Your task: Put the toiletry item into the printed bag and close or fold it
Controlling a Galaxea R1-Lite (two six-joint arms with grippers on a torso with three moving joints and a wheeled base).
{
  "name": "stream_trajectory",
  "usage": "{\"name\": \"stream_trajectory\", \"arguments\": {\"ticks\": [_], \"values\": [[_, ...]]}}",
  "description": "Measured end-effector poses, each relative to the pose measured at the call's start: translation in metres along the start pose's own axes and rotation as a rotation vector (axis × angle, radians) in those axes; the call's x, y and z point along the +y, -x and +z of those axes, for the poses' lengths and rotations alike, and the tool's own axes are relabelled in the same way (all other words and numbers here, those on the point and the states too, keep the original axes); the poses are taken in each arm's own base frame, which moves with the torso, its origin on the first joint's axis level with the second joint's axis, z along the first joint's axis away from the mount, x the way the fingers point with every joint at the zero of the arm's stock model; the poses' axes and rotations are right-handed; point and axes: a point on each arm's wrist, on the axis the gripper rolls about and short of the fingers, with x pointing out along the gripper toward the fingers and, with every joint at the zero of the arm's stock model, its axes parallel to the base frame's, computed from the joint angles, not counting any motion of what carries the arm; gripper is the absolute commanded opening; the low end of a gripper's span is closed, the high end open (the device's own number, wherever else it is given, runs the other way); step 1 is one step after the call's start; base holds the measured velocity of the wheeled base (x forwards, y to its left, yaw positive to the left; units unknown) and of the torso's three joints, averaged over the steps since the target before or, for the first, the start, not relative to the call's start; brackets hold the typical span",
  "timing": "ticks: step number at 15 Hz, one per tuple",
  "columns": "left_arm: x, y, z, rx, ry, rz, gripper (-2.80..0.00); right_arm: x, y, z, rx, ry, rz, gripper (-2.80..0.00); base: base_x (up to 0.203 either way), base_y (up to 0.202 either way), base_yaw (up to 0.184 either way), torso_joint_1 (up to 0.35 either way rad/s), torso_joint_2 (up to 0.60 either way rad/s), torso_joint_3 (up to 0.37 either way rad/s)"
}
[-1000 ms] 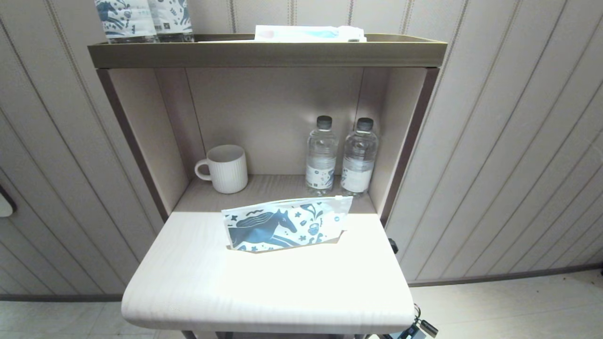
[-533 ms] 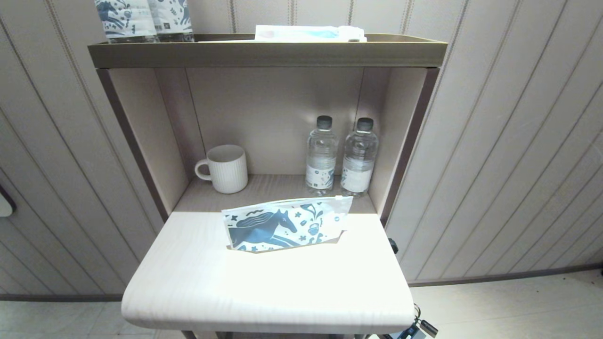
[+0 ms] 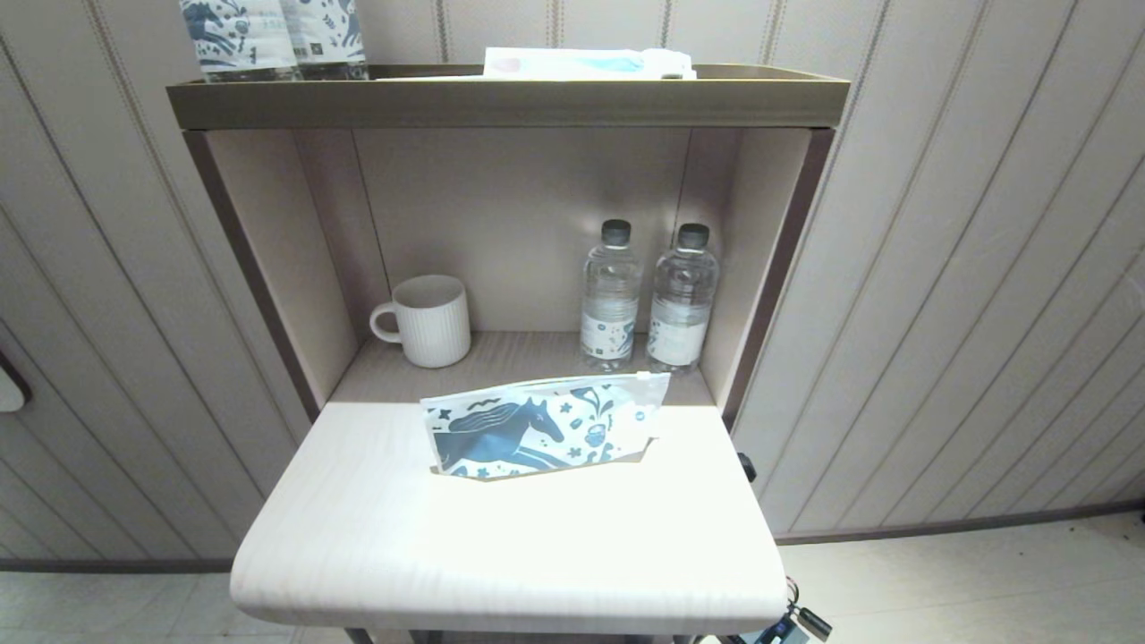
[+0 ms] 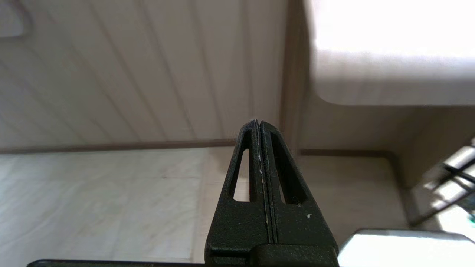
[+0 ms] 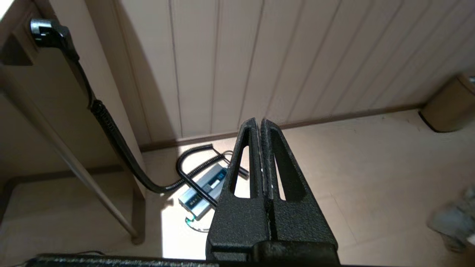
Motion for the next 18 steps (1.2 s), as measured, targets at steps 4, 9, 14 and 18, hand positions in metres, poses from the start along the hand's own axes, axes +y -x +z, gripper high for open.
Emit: {"name": "stream_trajectory", "arguments": {"ticks": [4, 9, 14, 18], "values": [[-0.002, -0.002, -0.005, -0.014, 0.009, -0.065, -2.8, 0.008, -0.015, -0.018, -0.096, -0.07, 0.145, -2.8, 0.0, 0.0, 0.0, 0.0, 0.0, 0.0], [-0.002, -0.012, -0.006, -0.147, 0.001, -0.045, -2.8, 0.012, -0.021, -0.027, -0.148, -0.009, 0.258, -2.8, 0.0, 0.0, 0.0, 0.0, 0.0, 0.0], [-0.002, -0.014, -0.007, -0.175, 0.005, -0.041, -2.8, 0.012, -0.021, -0.025, -0.158, -0.057, 0.242, -2.8, 0.0, 0.0, 0.0, 0.0, 0.0, 0.0], [-0.003, -0.015, -0.008, -0.172, 0.006, -0.042, -2.8, 0.012, -0.021, -0.025, -0.159, -0.059, 0.242, -2.8, 0.0, 0.0, 0.0, 0.0, 0.0, 0.0]]}}
